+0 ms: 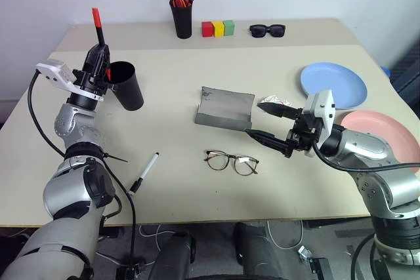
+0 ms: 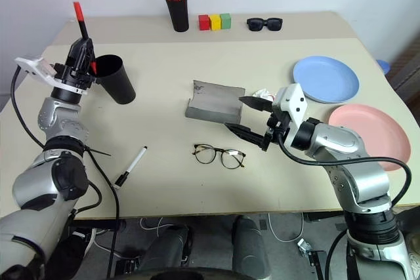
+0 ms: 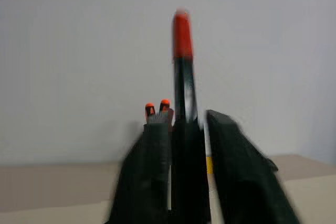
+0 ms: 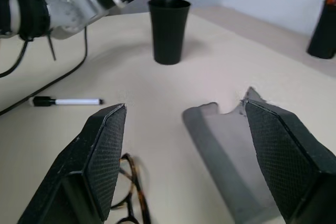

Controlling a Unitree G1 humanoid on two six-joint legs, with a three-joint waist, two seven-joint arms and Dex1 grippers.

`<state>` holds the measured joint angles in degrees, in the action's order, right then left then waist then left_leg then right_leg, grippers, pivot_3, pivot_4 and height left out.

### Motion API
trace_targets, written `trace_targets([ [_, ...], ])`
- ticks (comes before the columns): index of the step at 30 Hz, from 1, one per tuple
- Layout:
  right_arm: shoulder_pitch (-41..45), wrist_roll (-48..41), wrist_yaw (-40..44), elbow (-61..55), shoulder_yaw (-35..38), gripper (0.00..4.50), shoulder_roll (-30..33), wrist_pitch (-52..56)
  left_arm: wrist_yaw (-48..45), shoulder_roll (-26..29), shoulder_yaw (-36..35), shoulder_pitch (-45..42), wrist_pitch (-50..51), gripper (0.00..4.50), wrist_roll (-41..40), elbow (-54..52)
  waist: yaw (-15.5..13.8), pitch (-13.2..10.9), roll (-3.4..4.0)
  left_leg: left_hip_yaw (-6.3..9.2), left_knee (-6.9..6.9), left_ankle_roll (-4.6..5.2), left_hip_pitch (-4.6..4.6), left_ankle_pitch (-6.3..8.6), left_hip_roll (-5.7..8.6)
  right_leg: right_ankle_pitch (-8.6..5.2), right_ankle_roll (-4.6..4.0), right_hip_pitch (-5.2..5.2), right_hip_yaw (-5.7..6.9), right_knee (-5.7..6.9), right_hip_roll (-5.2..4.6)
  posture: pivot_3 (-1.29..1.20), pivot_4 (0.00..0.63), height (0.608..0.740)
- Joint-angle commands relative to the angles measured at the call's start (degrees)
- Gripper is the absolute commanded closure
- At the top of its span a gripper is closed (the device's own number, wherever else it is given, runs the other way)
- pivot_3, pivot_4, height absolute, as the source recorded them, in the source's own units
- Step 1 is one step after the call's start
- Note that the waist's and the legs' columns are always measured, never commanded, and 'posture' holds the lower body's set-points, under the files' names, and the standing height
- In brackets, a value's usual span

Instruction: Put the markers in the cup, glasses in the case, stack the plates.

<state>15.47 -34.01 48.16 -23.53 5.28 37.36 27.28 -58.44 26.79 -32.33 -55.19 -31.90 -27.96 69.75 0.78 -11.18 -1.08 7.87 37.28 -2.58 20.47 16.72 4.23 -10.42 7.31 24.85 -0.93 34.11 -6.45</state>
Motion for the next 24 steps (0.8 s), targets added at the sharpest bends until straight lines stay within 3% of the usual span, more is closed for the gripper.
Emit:
trace_targets([
  [1, 0.3, -0.8, -0.1, -2.7, 1.2, 0.83, 0.5, -0.2, 0.6, 1.2, 0.0, -1.6, -1.2, 1.57, 0.4, -0.1, 0.0, 0.0, 0.00, 0.00, 0.00, 0.00, 0.00, 0.00, 0.00, 0.00, 0.00, 0.00, 0.00, 0.00, 0.00, 0.00, 0.150, 0.740],
  [4, 0.6, -0.9, -0.1, -2.7, 1.0, 0.83, 0.6, -0.1, 0.7, 1.1, 0.0, -1.5, -1.1, 0.03, 0.6, 0.0, -0.1, 0.0, 0.00, 0.00, 0.01, 0.00, 0.01, 0.00, 0.00, 0.00, 0.00, 0.00, 0.00, 0.00, 0.00, 0.00, 0.150, 0.740],
  [18, 0.9, -0.3, -0.1, -2.0, 0.7, 0.83, 0.4, -0.4, -2.0, 0.9, 0.3, -1.2, 0.4, 0.03, 0.2, -2.1, -0.1, 0.0, 0.00, 0.00, 0.00, 0.00, 0.01, 0.00, 0.00, 0.00, 0.00, -0.01, 0.00, 0.00, 0.00, 0.00, 0.150, 0.740],
  [21, 0.7, -0.3, -0.1, -2.0, 0.7, 0.83, 0.4, -0.4, -7.9, 0.5, 1.9, -0.1, 8.2, 0.03, -1.9, -8.3, -0.1, 0.0, 0.00, 0.00, 0.01, 0.00, 0.01, 0.00, 0.00, 0.00, 0.00, -0.01, 0.00, 0.00, 0.00, 0.00, 0.150, 0.740],
  [24, 0.3, -0.1, -0.2, -2.0, 1.0, 0.83, 0.5, -0.6, -15.6, 1.9, 7.6, 6.8, 24.8, 0.03, -5.2, -25.7, 0.2, 0.0, 0.00, 0.00, 0.00, 0.00, 0.02, 0.00, 0.00, 0.00, 0.00, -0.01, -0.01, 0.00, 0.00, 0.00, 0.150, 0.740],
])
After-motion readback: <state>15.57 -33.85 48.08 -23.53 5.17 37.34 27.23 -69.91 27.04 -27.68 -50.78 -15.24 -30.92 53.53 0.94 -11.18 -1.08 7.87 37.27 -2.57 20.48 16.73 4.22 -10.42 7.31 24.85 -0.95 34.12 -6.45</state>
